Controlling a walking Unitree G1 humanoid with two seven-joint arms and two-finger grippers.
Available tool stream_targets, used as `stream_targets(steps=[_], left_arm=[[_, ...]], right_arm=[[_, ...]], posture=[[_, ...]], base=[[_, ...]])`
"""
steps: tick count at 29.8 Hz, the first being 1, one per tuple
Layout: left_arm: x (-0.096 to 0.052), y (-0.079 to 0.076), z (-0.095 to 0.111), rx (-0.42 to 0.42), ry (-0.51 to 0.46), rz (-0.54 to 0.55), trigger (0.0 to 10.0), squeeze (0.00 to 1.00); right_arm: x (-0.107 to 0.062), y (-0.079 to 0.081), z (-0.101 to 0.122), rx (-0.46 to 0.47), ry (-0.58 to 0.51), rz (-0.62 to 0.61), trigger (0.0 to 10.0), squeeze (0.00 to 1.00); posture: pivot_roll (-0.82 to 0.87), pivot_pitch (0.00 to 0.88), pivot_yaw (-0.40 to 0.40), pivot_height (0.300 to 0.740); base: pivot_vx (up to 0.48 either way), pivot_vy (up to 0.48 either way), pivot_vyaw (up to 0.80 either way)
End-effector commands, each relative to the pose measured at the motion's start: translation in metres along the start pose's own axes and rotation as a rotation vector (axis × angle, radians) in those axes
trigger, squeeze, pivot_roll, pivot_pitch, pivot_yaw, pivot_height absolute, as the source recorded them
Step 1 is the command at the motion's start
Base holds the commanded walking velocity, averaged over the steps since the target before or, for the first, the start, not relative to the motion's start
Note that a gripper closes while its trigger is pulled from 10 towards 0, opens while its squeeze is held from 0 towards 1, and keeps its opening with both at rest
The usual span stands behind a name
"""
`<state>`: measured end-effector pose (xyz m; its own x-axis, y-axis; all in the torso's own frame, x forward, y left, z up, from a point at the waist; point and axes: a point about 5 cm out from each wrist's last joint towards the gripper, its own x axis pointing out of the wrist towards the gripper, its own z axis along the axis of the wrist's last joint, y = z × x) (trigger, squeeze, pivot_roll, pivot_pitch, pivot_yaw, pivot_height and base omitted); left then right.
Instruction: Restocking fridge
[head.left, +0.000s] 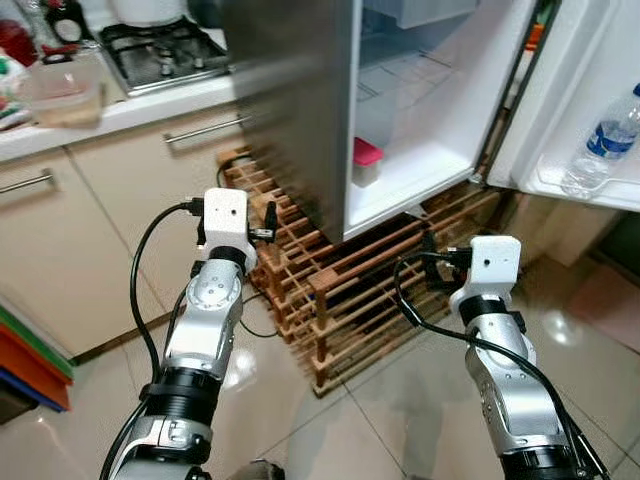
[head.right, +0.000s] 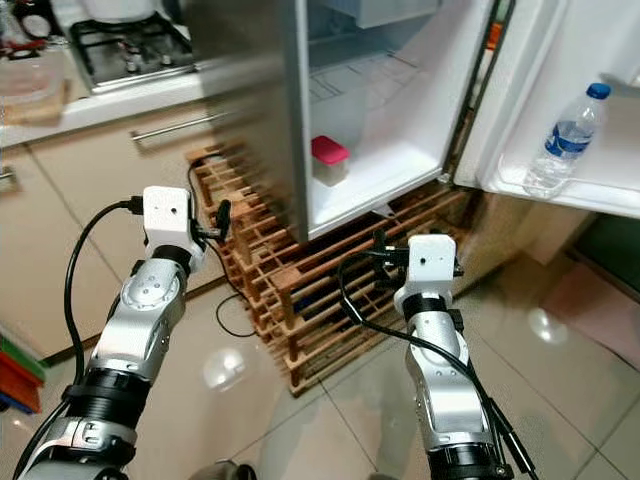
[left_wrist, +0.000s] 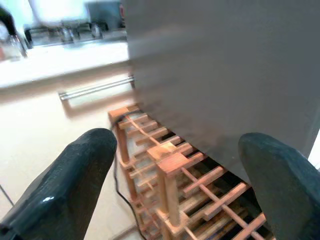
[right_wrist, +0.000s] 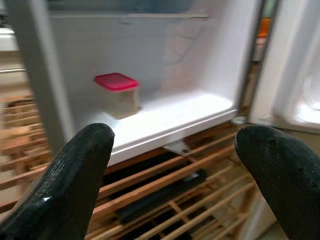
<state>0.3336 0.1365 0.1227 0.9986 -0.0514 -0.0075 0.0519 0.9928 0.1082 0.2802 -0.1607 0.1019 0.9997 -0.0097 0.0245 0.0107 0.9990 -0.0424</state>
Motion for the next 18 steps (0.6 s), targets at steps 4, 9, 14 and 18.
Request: stream_targets(steps=[4,9,14,18], left_arm=[[-0.002,-0.005,-0.02,-0.012,0.045,-0.042,10.0,0.0],[0.001,-0.002,-0.004,-0.045,-0.021,-0.028,10.0,0.0],[0.003,0.003,-0.005,-0.04,-0.006,0.032,10.0,0.0],[0.004,0.004,-0.006,-0.052,0.014,0.046,10.0,0.0]], right_arm=[[0.007,-0.005,0.006,0.072,-0.036,-0.03,10.0,0.0],[0.008,-0.008,0.004,0.067,-0.026,-0.033,10.0,0.0],[0.011,-0.006,0.003,0.055,-0.023,-0.009,10.0,0.0],[0.012,-0.004,0.001,0.054,-0.02,-0.004,10.0,0.0]], posture=[[-0.16,0.0,0.041,0.74],[-0.16,0.0,0.039,0.74],[-0.14,0.0,0.028,0.74],[-0.13,0.0,0.026,0.74]], base=[[0.0,0.0,0.55],[-0.05,0.256,0.52],[0.0,0.435,0.5],[0.0,0.444,0.49]])
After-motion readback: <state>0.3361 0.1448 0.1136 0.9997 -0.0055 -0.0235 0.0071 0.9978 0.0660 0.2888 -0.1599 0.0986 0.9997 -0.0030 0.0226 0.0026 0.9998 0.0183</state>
